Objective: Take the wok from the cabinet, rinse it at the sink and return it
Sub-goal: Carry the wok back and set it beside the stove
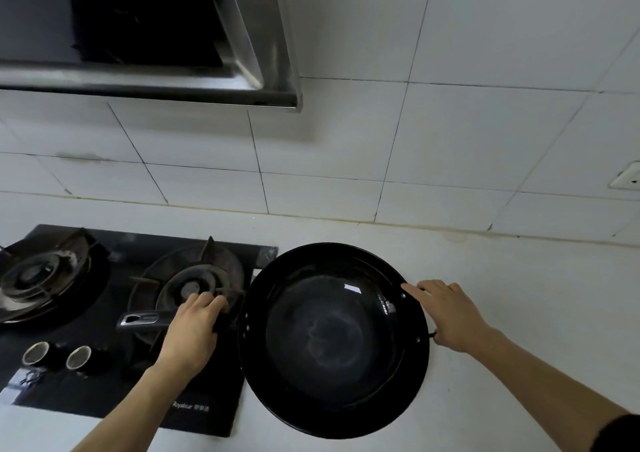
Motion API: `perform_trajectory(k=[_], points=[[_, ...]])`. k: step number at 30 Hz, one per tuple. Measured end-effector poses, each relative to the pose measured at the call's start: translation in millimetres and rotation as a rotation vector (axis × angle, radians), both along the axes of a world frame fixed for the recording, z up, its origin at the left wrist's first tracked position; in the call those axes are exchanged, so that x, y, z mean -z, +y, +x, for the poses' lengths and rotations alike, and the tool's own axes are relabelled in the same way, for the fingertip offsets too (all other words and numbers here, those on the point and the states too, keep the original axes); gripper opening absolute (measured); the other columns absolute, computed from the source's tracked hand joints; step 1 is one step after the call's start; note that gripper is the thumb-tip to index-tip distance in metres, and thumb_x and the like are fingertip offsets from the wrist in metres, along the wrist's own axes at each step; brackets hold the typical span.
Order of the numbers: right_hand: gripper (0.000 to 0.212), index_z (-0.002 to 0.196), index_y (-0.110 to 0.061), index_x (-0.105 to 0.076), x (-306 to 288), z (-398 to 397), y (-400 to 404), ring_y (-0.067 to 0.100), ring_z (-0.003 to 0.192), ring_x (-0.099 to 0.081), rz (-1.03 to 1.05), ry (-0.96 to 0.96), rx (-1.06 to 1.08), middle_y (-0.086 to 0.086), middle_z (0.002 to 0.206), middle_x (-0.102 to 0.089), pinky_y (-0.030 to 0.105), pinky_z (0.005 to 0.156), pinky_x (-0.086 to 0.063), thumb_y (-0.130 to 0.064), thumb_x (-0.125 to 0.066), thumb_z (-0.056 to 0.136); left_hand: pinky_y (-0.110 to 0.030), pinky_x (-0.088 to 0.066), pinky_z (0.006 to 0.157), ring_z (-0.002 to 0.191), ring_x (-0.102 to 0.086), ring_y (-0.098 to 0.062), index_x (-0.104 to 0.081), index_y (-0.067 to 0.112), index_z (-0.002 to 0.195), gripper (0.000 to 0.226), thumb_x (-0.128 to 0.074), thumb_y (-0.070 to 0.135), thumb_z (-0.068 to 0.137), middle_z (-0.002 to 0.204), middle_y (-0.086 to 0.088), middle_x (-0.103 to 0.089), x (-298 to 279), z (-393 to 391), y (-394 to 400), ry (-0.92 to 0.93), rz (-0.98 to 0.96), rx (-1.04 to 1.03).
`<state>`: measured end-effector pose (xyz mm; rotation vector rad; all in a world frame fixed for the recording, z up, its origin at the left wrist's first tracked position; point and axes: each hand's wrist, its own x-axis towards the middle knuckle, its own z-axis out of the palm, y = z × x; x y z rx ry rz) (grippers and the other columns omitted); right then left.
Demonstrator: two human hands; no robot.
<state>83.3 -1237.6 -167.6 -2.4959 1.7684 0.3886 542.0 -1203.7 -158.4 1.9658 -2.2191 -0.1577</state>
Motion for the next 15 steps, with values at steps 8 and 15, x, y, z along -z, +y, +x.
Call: perform_trajectory(k=[8,15], points=[[0.105,0.151,-0.031,-0.016,9.0,0.6,-18.4,0.019,0.131,-0.037,0.000,-0.018,-0.001,-0.004,0.141,-0.039,0.031,0.100,-0.032,-0.018,-0.078,0.067,-0.039,-0.044,0.065,0.077,-0.049,-0.028,-0.059,0.015,0.085,0.045,-0.068,-0.008,0.048,0.079,0.000,-0.052,7.1,1.6,-13.1,-0.016,0.009,-0.013],[0.109,0.152,-0.032,-0.012,15.0,1.2,-29.6,0.018,0.133,-0.035,-0.001,-0.016,0.018,-0.004,0.143,-0.037,0.029,0.102,-0.031,-0.017,-0.078,0.067,-0.038,-0.043,0.064,0.076,-0.048,-0.027,-0.058,0.017,0.084,0.046,-0.068,-0.008,0.047,0.078,0.001,-0.051,14.7,1.6,-24.7,-0.009,0.002,-0.036]])
